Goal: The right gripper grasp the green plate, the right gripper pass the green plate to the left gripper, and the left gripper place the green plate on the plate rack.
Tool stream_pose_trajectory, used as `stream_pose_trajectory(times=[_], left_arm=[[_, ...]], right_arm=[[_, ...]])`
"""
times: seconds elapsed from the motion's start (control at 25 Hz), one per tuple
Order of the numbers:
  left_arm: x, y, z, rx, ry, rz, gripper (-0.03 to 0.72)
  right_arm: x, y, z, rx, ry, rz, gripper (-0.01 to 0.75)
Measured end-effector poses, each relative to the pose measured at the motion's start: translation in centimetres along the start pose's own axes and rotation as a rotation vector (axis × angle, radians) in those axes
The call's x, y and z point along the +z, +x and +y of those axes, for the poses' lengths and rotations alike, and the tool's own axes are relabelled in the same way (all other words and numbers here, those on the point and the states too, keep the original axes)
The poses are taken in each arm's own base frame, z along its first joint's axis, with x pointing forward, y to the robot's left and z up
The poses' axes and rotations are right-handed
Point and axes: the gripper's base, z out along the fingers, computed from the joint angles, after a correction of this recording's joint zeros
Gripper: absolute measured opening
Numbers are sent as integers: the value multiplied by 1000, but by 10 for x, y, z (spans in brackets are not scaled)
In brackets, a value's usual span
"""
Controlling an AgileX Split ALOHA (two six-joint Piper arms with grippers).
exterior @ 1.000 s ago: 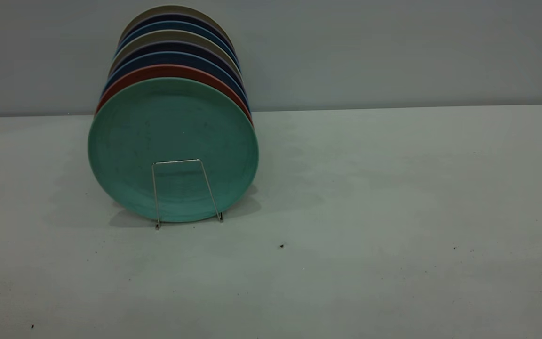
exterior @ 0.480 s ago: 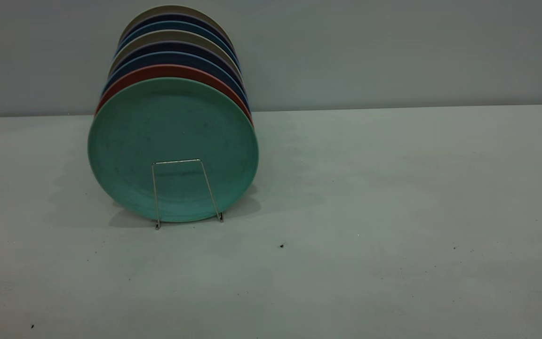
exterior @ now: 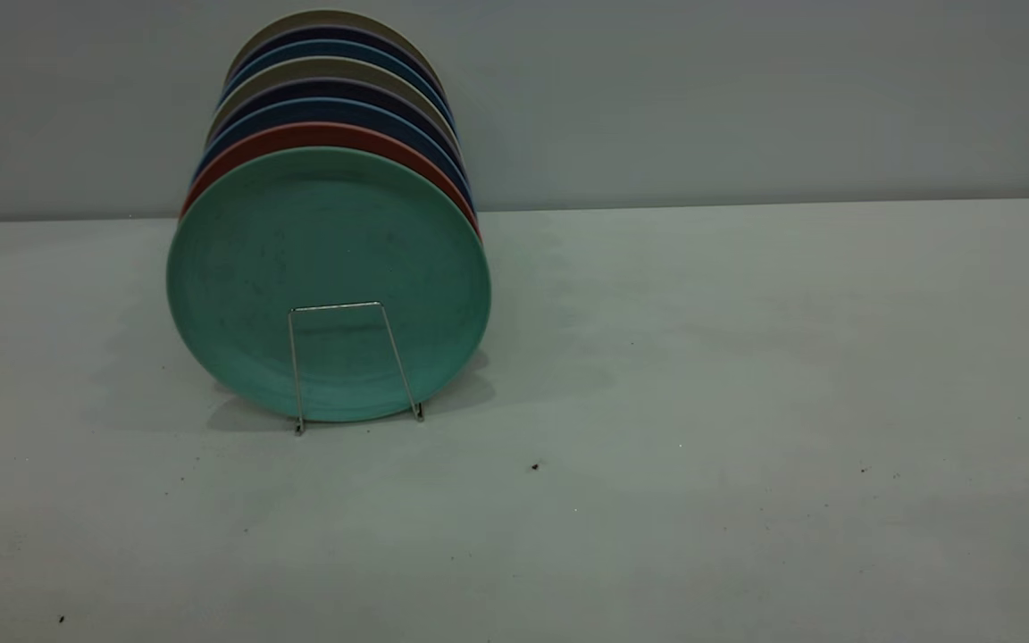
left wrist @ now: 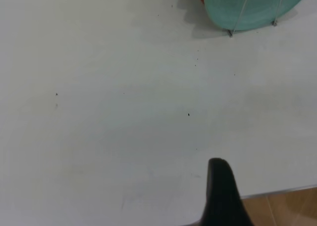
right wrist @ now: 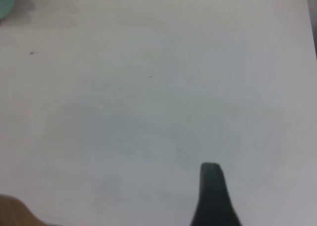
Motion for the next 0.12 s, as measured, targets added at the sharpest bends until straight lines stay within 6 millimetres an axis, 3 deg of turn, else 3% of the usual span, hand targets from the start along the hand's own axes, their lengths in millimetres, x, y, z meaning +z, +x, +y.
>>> stream_pose_trajectory(times=[0.12], left_arm=[[0,0,0,0,0,0,505]], right_arm=[[0,0,0,0,0,0,531]])
